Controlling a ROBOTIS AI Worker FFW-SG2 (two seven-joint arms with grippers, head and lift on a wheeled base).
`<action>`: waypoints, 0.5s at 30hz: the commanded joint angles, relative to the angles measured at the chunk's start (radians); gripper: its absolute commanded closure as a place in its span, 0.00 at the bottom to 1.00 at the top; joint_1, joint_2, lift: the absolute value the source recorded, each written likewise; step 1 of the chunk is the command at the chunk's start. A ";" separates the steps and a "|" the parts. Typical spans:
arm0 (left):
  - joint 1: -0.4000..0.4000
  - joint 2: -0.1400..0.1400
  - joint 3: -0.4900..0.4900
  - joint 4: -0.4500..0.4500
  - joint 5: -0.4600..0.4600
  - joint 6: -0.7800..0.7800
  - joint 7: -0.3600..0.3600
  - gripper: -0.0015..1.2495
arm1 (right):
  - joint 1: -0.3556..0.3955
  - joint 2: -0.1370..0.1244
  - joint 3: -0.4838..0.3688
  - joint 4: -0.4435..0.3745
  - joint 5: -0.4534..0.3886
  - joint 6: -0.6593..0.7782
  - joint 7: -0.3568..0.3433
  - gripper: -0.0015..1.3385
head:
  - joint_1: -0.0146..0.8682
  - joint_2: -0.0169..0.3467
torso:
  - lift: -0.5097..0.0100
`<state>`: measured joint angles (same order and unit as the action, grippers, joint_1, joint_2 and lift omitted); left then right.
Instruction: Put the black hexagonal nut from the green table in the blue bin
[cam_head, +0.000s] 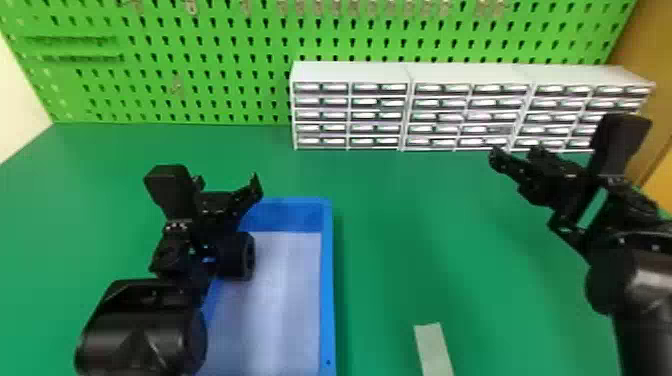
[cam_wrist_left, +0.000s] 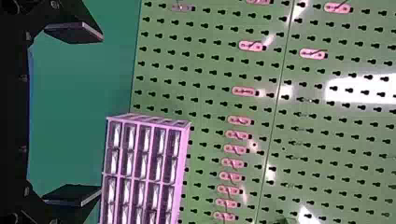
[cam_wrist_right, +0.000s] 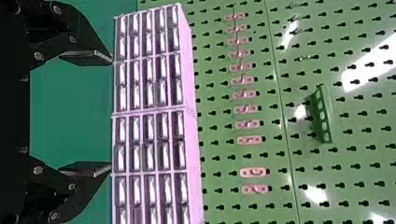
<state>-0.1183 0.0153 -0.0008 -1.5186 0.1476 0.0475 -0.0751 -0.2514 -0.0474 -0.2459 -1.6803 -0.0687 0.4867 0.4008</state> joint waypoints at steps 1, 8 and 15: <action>0.000 0.000 0.001 0.000 0.000 0.000 0.000 0.11 | 0.017 0.000 -0.007 -0.001 0.030 -0.025 -0.002 0.35 | 0.79 0.19 | 0.79; 0.002 0.000 0.001 0.000 0.001 0.000 0.001 0.11 | 0.044 0.004 -0.023 -0.003 0.053 -0.074 -0.023 0.36 | 0.79 0.19 | 0.79; 0.002 0.000 -0.001 0.000 0.001 0.000 0.001 0.11 | 0.084 0.015 -0.035 -0.003 0.064 -0.146 -0.077 0.37 | 0.79 0.19 | 0.79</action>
<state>-0.1165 0.0154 -0.0014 -1.5186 0.1490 0.0475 -0.0736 -0.1876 -0.0383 -0.2738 -1.6826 -0.0144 0.3712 0.3332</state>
